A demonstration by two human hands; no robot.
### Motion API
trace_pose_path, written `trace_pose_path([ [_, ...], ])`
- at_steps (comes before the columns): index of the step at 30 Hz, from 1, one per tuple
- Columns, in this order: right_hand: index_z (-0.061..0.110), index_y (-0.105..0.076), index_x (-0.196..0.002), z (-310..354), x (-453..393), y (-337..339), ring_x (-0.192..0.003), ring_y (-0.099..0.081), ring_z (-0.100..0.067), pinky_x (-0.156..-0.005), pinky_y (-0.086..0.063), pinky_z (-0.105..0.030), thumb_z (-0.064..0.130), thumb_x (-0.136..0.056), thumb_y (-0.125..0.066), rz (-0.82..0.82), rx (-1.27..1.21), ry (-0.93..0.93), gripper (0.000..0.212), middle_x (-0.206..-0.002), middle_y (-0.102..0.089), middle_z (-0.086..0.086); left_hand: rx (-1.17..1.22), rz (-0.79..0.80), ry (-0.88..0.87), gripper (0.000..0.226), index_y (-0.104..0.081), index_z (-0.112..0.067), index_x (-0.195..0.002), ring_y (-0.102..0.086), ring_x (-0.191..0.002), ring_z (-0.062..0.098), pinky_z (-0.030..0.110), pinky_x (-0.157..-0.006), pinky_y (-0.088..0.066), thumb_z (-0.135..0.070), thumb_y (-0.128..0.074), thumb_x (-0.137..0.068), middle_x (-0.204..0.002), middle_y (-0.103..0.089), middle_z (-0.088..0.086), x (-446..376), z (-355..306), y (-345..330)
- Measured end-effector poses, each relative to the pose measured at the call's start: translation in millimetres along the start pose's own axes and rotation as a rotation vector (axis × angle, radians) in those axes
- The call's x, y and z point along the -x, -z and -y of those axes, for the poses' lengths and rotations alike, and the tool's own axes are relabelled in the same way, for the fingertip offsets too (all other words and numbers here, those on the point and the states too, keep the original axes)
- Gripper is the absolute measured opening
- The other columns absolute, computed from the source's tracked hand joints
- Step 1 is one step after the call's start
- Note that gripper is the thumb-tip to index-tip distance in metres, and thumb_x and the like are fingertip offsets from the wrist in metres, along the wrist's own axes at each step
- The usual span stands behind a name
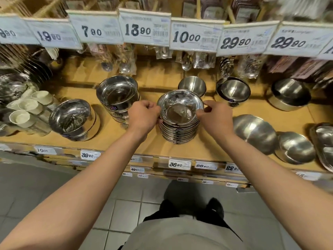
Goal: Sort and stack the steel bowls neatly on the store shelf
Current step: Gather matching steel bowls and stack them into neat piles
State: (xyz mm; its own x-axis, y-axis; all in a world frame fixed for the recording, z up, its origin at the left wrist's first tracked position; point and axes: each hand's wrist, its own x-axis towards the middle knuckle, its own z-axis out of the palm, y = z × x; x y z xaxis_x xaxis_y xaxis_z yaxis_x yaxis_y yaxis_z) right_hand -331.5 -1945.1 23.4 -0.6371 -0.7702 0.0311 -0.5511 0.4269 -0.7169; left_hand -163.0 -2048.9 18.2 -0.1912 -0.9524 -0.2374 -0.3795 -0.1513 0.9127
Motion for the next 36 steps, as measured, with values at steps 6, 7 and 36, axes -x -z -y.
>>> trace_pose_path([
  [6, 0.029, -0.064, -0.072, -1.2, -2.1, -2.5, -0.055, -0.043, -0.002, -0.051, -0.026, -0.017, 0.018, -0.084, -0.067, -0.023, 0.05, 0.011, 0.016, -0.054, -0.049, 0.013, 0.005, 0.044, -0.003, 0.018, -0.063, -0.001, -0.075, -0.059, -0.06, 0.008, 0.023, -0.057, -0.06, -0.001, -0.065, -0.093, -0.077, -0.058, 0.01, 2.2, 4.6, -1.5],
  [7, 0.026, -0.072, -0.081, -1.0, -3.2, -2.3, -0.055, -0.044, -0.001, -0.052, -0.027, -0.017, 0.019, -0.084, -0.068, -0.025, 0.052, 0.017, 0.009, -0.055, -0.05, 0.014, -0.001, 0.046, 0.004, 0.014, -0.065, 0.0, -0.079, -0.06, -0.064, 0.01, 0.022, -0.057, -0.059, -0.001, -0.065, -0.093, -0.079, -0.059, 0.01, 2.1, 6.3, -1.7],
  [36, 0.0, -0.068, -0.122, -28.2, -12.5, 25.2, -0.088, -0.065, -0.019, -0.09, -0.05, -0.022, 0.022, -0.092, -0.071, 0.199, -0.296, -0.103, 0.037, -0.087, -0.069, 0.007, -0.104, 0.022, 0.092, 0.008, -0.064, -0.016, -0.087, -0.057, -0.078, 0.02, 0.034, -0.074, -0.05, -0.012, -0.064, -0.094, -0.083, -0.064, 0.004, 9.0, -1.7, -6.8],
])
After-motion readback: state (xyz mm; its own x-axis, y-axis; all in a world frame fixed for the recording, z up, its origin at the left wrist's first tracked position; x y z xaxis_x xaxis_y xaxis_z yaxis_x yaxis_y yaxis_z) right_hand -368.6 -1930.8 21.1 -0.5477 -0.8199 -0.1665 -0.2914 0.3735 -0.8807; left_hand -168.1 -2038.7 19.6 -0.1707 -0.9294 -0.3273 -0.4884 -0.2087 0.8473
